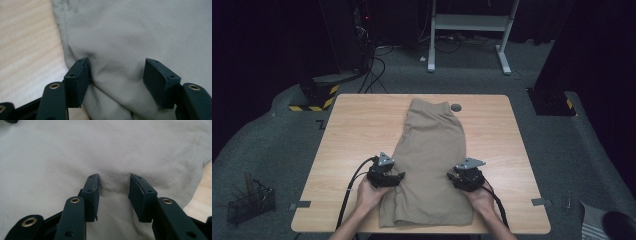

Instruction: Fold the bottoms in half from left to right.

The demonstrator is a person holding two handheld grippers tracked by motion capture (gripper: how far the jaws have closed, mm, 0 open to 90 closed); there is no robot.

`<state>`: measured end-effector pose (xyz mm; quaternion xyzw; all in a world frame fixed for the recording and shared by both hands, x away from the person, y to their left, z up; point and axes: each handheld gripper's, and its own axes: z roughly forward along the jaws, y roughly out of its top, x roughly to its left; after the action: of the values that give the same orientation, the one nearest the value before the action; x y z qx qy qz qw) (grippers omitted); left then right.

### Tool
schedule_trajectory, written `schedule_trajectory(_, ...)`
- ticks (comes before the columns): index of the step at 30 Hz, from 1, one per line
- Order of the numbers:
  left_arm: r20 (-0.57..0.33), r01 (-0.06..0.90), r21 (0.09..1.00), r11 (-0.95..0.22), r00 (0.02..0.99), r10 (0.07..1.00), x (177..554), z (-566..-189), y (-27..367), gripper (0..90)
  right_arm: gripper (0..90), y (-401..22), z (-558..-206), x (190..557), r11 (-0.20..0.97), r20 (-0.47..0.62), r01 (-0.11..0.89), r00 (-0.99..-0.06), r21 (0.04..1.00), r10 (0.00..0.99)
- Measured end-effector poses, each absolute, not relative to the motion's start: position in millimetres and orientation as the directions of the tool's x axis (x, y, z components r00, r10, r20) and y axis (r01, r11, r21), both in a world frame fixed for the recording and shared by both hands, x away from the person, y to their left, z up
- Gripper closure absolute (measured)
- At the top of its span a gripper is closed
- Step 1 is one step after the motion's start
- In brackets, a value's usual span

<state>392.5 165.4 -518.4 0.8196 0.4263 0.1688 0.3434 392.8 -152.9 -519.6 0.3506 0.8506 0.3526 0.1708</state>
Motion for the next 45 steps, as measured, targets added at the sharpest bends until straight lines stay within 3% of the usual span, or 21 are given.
schedule_trajectory(8, -0.017, 0.612, 0.699, -0.370, 0.532, 0.847, 445, -518, 151, 36.2, 57.7, -152, -518, 442, 0.491, -0.104, 0.502, -0.617, 0.712, 0.780)
schedule_trajectory(11, -0.029, 0.618, 0.704, -0.349, 0.516, 0.856, 443, -513, 152, 33.5, 54.6, -154, -515, 448, 0.480, -0.104, 0.524, -0.592, 0.704, 0.799)
schedule_trajectory(14, -0.060, 0.603, 0.724, -0.335, 0.539, 0.840, 418, -504, 158, 32.4, 54.4, -160, -506, 427, 0.441, -0.054, 0.488, -0.622, 0.754, 0.781)
schedule_trajectory(19, -0.094, 0.600, 0.728, -0.333, 0.567, 0.818, 386, -503, 161, 31.2, 54.2, -163, -508, 395, 0.478, -0.042, 0.462, -0.684, 0.747, 0.728)
schedule_trajectory(23, -0.017, 0.602, 0.693, -0.395, 0.562, 0.827, 384, -514, 154, 30.5, 53.1, -160, -517, 389, 0.502, -0.046, 0.468, -0.697, 0.727, 0.716)
schedule_trajectory(31, -0.014, 0.614, 0.693, -0.379, 0.536, 0.844, 387, -514, 169, 27.2, 47.9, -167, -519, 395, 0.497, -0.062, 0.473, -0.676, 0.728, 0.734)
schedule_trajectory(36, -0.115, 0.607, 0.733, -0.307, 0.556, 0.823, 358, -504, 176, 25.1, 41.7, -176, -507, 372, 0.461, -0.018, 0.441, -0.708, 0.770, 0.706)
schedule_trajectory(41, -0.141, 0.624, 0.716, -0.313, 0.569, 0.811, 333, -512, 174, 19.3, 34.3, -189, -509, 346, 0.506, -0.034, 0.423, -0.741, 0.751, 0.670)
schedule_trajectory(45, -0.139, 0.631, 0.707, -0.319, 0.567, 0.812, 334, -518, 171, 18.4, 30.0, -195, -519, 339, 0.510, -0.012, 0.441, -0.747, 0.739, 0.665)
